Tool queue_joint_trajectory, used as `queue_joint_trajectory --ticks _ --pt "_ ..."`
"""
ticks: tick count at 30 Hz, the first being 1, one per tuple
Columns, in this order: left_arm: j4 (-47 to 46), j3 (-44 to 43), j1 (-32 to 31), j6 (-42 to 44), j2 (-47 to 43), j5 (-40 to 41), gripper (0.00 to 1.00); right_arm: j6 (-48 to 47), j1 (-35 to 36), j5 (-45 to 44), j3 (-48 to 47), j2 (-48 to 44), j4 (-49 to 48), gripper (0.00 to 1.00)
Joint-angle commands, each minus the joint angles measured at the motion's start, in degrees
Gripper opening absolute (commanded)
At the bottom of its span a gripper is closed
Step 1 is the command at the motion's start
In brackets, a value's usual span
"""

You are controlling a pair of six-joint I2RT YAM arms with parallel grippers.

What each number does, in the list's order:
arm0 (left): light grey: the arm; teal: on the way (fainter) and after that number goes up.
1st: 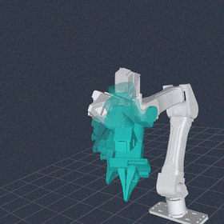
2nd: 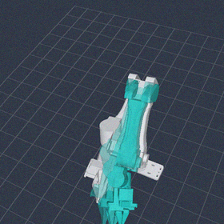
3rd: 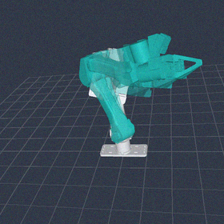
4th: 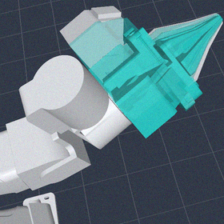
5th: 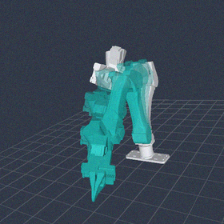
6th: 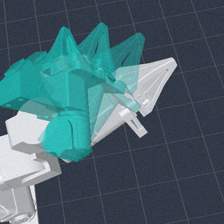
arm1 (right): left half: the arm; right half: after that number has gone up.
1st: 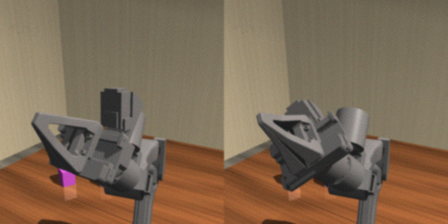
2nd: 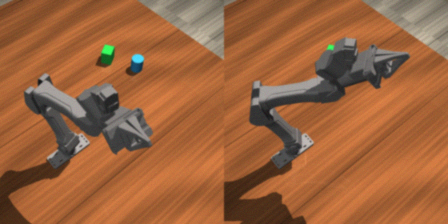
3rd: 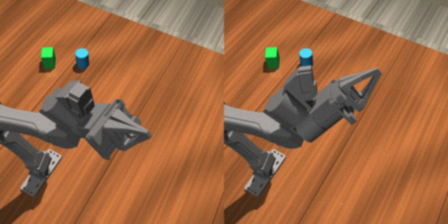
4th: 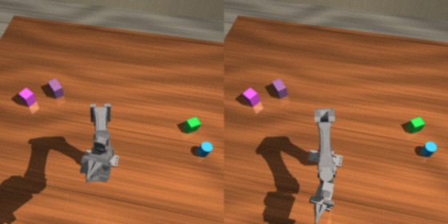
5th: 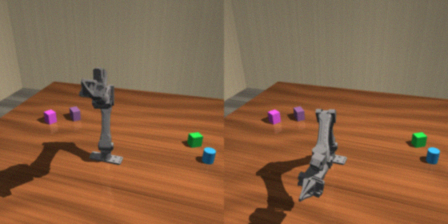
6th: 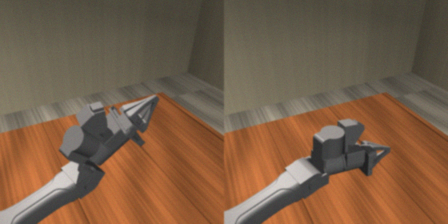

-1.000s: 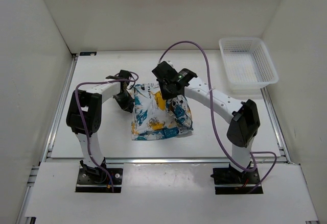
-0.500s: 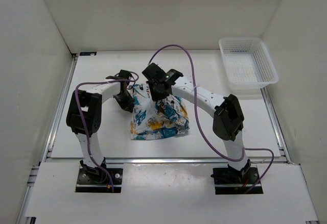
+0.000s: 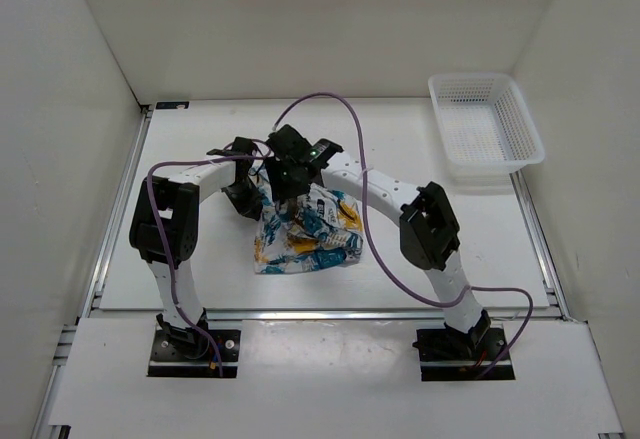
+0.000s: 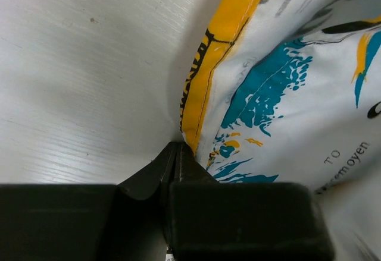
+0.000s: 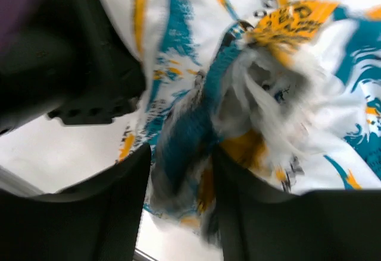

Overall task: Fold and stack the shorts
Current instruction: Fold the shorts

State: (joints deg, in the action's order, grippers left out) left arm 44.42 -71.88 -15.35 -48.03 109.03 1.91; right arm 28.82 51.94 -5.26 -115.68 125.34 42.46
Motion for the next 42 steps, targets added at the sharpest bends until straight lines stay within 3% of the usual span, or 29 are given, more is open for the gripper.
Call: queue_joint_trajectory --ticks 1,4,7,10,11,13,15,20,21,25,28,31,32,33,37,42 --pt "-1.6 1.9 -0.2 0.2 0.6 -0.2 0.14 0.4 0.9 4.1 3.2 -7.0 -8.8 0.53" --pt "-1.6 1.4 -0.2 0.2 0.6 -0.2 0.14 0.4 0.9 2.0 11.3 -13.8 -11.2 0.59" --pt "-1.6 1.4 -0.2 0.2 0.6 -0.2 0.14 0.4 0.9 -1.1 18.0 -19.8 -11.3 0.59" --pt "-1.6 1.4 -0.2 0.2 -0.7 0.3 0.14 0.4 0.4 -5.1 25.7 -25.7 -11.3 0.48" --pt "-1.6 1.4 0.3 0.7 -2.0 1.1 0.14 0.4 0.4 -6.9 28.8 -27.5 -11.3 0.38" --pt "-1.6 2.0 0.3 0.7 -3.7 1.9 0.15 1.0 -1.4 -6.4 30.6 -28.0 -11.3 0.32" --pt "0.0 2.0 0.3 1.4 -7.1 3.2 0.2 1.6 -2.1 -5.8 31.2 -28.0 -10.0 0.32" --pt "7.9 -2.2 -3.3 2.8 -13.6 12.7 0.3 2.1 -5.1 -7.9 33.9 -30.5 -8.7 0.45" --pt "9.2 -3.7 -5.5 2.8 -15.0 15.6 0.32 2.1 -6.0 -7.9 34.7 -31.0 -8.7 0.51" --pt "10.3 -5.5 -6.9 5.2 -14.6 12.8 0.45 -0.6 -10.0 -4.4 36.6 -31.6 -8.7 0.74" --pt "9.7 -8.4 -9.2 7.5 -11.8 9.8 0.49 -0.6 -12.3 -0.6 36.6 -29.0 -8.7 0.72" --pt "7.7 -11.3 -11.0 10.5 -7.5 5.0 0.65 -0.6 -13.5 1.9 37.2 -27.9 -9.2 0.58" --pt "6.9 -11.4 -11.6 11.0 -6.4 1.6 0.77 -0.6 -14.3 2.9 37.2 -27.3 -10.0 0.58" --pt "6.4 -12.1 -11.6 11.0 -5.2 0.3 0.79 -1.1 -15.3 3.8 37.8 -27.3 -10.7 0.58" --pt "4.4 -12.1 -11.6 12.2 -0.4 -4.8 0.81 -1.1 -18.6 8.8 39.6 -26.1 -12.7 0.74" --pt "3.1 -12.1 -11.6 12.8 0.7 -6.5 0.78 -2.2 -22.0 13.4 41.7 -24.1 -14.6 0.77"
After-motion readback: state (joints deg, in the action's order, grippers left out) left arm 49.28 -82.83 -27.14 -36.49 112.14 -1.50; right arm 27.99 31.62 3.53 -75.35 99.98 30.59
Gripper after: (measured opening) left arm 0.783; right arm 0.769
